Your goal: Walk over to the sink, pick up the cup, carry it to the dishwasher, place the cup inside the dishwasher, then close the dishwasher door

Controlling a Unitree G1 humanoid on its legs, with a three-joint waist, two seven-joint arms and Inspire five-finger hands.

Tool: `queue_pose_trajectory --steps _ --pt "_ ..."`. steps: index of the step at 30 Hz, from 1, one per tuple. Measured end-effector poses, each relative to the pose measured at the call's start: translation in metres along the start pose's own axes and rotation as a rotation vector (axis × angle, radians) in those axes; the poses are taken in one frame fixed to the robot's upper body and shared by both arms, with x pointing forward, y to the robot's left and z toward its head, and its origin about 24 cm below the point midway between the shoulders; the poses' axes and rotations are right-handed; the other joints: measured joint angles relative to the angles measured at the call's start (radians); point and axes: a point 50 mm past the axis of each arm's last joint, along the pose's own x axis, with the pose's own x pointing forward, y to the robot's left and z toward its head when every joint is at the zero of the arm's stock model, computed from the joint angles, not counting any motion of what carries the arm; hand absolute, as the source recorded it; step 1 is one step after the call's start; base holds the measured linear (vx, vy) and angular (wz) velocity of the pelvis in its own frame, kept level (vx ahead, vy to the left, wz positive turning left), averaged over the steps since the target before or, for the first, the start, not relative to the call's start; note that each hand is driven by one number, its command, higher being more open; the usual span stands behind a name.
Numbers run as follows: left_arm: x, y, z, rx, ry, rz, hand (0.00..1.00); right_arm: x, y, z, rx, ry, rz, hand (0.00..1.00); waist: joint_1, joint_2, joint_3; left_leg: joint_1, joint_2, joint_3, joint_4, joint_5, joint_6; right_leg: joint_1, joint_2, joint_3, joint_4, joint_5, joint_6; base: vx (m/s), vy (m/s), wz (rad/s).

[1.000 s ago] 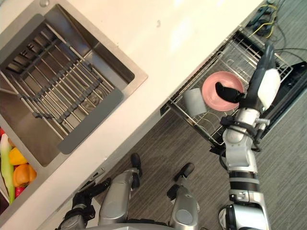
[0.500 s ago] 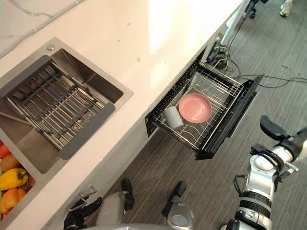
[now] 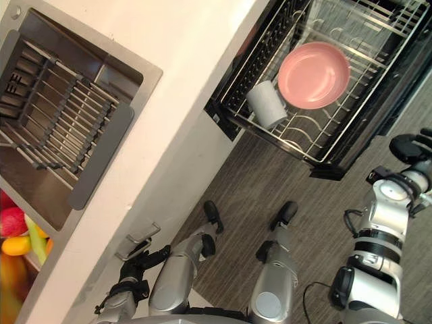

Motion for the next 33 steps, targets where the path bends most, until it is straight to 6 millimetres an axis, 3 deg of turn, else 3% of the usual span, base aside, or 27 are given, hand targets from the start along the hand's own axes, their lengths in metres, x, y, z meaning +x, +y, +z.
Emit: queue_pose_trajectory --steps 4,8,15,17,21,22,28,30,33 --pt "0.000 -0.002 0.001 -0.019 -0.003 -0.017 1.00 -0.004 0.015 0.008 -0.097 -0.062 0.083 0.00 0.008 0.007 0.003 0.004 -0.010 -0.002 -0.004 0.002 0.002 0.002 -0.004 0.000 0.002 0.000 0.000 0.02 0.038 0.01" --pt "0.000 -0.009 0.002 -0.015 -0.010 -0.053 1.00 -0.002 0.018 0.019 -0.222 -0.137 0.093 0.00 0.002 0.033 0.011 0.026 -0.028 -0.036 -0.020 0.013 0.010 0.036 -0.019 -0.029 0.010 -0.005 0.005 0.00 0.033 0.19" --pt "-0.005 -0.014 0.004 -0.096 -0.047 -0.187 1.00 -0.006 0.032 0.000 -0.416 -0.138 0.168 0.00 -0.012 0.039 0.011 0.141 -0.073 -0.169 -0.127 0.066 0.003 0.158 -0.079 -0.158 0.133 -0.100 0.033 0.01 0.034 0.50" --pt "-0.005 -0.015 0.007 -0.094 -0.055 -0.232 1.00 -0.006 0.038 -0.003 -0.423 -0.141 0.188 0.00 0.000 0.039 0.010 0.163 -0.080 -0.201 -0.159 0.086 0.001 0.178 -0.090 -0.189 0.167 -0.123 0.035 0.03 -0.012 0.52" --pt "-0.005 -0.009 0.001 -0.121 -0.018 -0.236 1.00 -0.015 0.069 -0.005 -0.483 -0.151 0.249 0.00 0.043 0.040 -0.009 0.233 -0.074 -0.230 -0.220 0.110 -0.008 0.240 -0.078 -0.225 0.175 -0.149 0.038 0.05 -0.059 0.18" --pt "-0.005 -0.007 -0.002 -0.124 -0.007 -0.231 1.00 -0.019 0.075 -0.006 -0.485 -0.153 0.261 1.00 0.046 0.040 -0.015 0.239 -0.073 -0.234 -0.225 0.112 -0.008 0.249 -0.074 -0.230 0.173 -0.151 0.039 0.10 -0.107 0.13" --pt "-0.011 0.000 -0.028 -0.137 0.131 -0.205 1.00 -0.074 0.121 -0.033 -0.518 -0.163 0.483 1.00 0.078 0.016 -0.117 0.290 -0.053 -0.242 -0.239 0.111 -0.019 0.321 -0.033 -0.245 0.117 -0.154 0.040 0.11 -0.088 0.06" --pt "-0.014 0.003 -0.037 -0.112 0.166 -0.197 1.00 -0.099 0.124 -0.059 -0.511 -0.117 0.570 1.00 0.093 -0.005 -0.147 0.317 -0.044 -0.242 -0.239 0.098 -0.038 0.358 -0.015 -0.248 0.091 -0.153 0.041 0.05 -0.057 -0.01" --pt "-0.021 0.014 -0.049 -0.122 0.201 -0.151 1.00 -0.138 0.111 -0.107 -0.465 0.011 0.676 1.00 0.097 -0.055 -0.183 0.329 -0.032 -0.240 -0.239 0.088 -0.051 0.377 0.003 -0.249 0.069 -0.157 0.046 0.03 -0.062 -0.03"
